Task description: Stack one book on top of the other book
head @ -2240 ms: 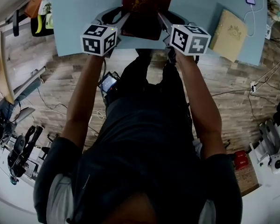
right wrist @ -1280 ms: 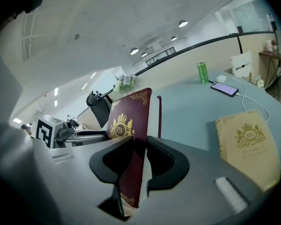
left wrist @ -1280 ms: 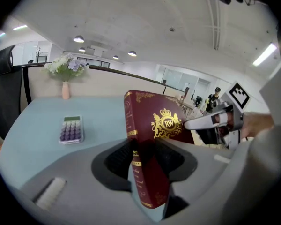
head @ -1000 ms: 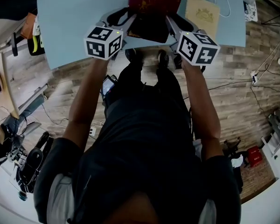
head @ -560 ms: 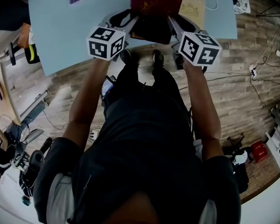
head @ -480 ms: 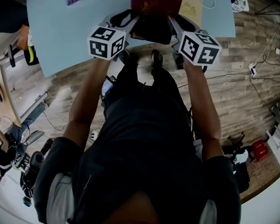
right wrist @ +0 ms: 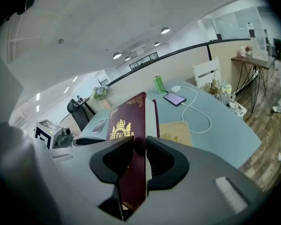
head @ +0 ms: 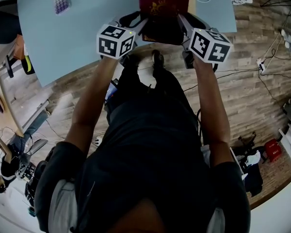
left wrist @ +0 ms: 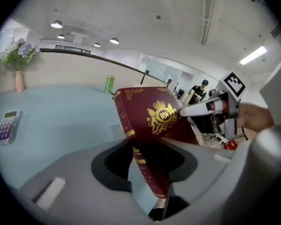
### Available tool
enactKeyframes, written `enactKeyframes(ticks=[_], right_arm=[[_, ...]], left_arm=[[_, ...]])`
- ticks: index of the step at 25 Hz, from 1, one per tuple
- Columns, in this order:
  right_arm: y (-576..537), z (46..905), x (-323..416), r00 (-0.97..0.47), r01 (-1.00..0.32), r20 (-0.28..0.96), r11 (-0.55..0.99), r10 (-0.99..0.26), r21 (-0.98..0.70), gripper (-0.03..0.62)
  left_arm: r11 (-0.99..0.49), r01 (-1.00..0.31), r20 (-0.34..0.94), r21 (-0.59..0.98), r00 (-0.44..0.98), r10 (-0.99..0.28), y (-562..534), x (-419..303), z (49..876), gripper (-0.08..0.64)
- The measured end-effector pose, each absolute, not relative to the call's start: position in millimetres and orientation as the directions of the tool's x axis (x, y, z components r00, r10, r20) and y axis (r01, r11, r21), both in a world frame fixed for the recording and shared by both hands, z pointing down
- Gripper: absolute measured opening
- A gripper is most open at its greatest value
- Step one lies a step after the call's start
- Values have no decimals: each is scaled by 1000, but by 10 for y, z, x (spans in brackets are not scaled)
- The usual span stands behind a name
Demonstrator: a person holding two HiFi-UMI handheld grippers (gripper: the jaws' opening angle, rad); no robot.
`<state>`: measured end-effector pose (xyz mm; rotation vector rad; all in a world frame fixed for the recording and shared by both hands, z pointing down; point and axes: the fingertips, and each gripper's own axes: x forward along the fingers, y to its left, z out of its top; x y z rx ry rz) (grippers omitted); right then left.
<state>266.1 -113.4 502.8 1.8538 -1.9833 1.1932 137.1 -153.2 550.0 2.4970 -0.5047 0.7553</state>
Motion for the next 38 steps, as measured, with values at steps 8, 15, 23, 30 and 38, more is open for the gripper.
enactKeyframes(ticks=[8,15,23,30,38], right_arm=[[-1110,5263,3270,-212,-891,643,-125,-736,-437,87],[-1109,5442,3416,-207,-881,662,-156,-720,-446,87],[-1157,5673,3512,-226,-870,691,-177,-686,-460,89],[-1210,5774,3537,-246,-868,700,-168,-671,-466,89],[-1194,5498,3585,-174,-916,674,-132,-718,-378,94]], left_arm=[[-812,-463,621,356,766,-165,-1463,1965,5689,201],[-820,-450,628,353,764,-149,-1473,2093,5727,201],[-816,-456,652,356,747,-133,-1491,2164,5860,199],[-807,-462,655,368,745,-127,-1462,2185,5895,201],[-823,-452,597,345,782,-179,-1470,2056,5492,201]])
